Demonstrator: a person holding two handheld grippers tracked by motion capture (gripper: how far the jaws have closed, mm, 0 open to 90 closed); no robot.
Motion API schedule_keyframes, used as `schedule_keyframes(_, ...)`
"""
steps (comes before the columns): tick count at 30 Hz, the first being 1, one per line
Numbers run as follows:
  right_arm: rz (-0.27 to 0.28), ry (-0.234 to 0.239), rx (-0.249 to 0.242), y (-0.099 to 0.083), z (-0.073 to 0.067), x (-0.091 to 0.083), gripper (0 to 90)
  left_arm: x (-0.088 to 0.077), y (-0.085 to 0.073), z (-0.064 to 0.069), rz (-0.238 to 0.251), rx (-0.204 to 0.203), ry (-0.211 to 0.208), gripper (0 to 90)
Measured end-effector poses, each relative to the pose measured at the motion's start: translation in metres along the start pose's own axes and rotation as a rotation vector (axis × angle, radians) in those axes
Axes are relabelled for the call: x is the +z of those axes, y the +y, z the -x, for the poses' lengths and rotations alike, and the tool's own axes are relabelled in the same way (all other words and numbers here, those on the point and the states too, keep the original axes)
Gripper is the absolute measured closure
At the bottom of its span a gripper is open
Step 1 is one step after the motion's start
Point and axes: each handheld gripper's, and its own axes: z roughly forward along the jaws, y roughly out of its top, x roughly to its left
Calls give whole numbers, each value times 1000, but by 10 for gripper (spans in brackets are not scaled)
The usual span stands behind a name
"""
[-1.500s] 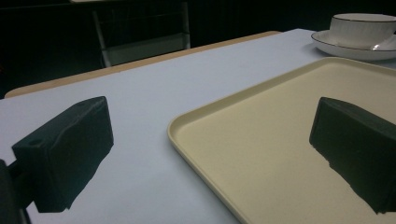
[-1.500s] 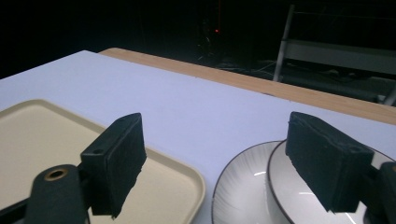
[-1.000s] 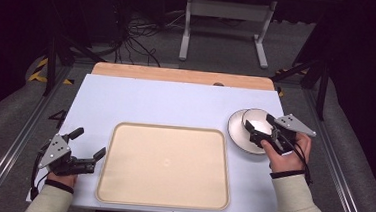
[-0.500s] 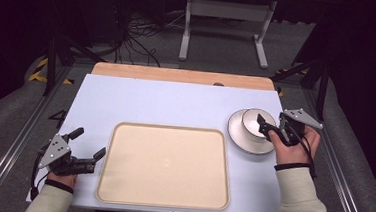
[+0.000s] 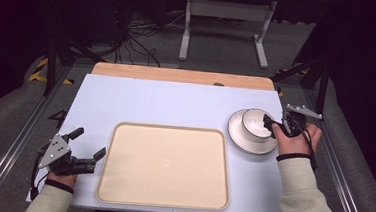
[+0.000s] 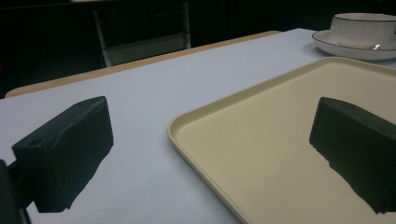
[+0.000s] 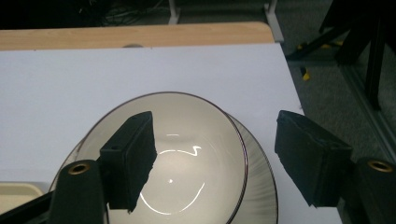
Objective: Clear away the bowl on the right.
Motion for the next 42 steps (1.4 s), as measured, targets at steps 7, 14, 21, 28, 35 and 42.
schedule_keyframes(7, -133, -39, 29, 0, 8, 20, 406, 0, 0, 0, 0, 1, 0, 3)
schedule_keyframes(14, -232, -52, 33, 0, 10, 33, 537, 0, 0, 0, 1, 1, -1, 3)
schedule_keyframes(21, -330, -56, 30, 0, 11, 42, 742, 0, 0, 0, 2, 2, -3, 3)
schedule_keyframes(28, -354, -50, 51, 2, 10, 43, 832, 0, 0, 0, 2, 4, -4, 3)
schedule_keyframes(35, -352, -57, 61, 4, 8, 41, 837, 0, 0, 0, 1, 5, -4, 3)
schedule_keyframes(42, -335, -43, 64, 10, 7, 33, 833, 0, 0, 0, 1, 3, -3, 3)
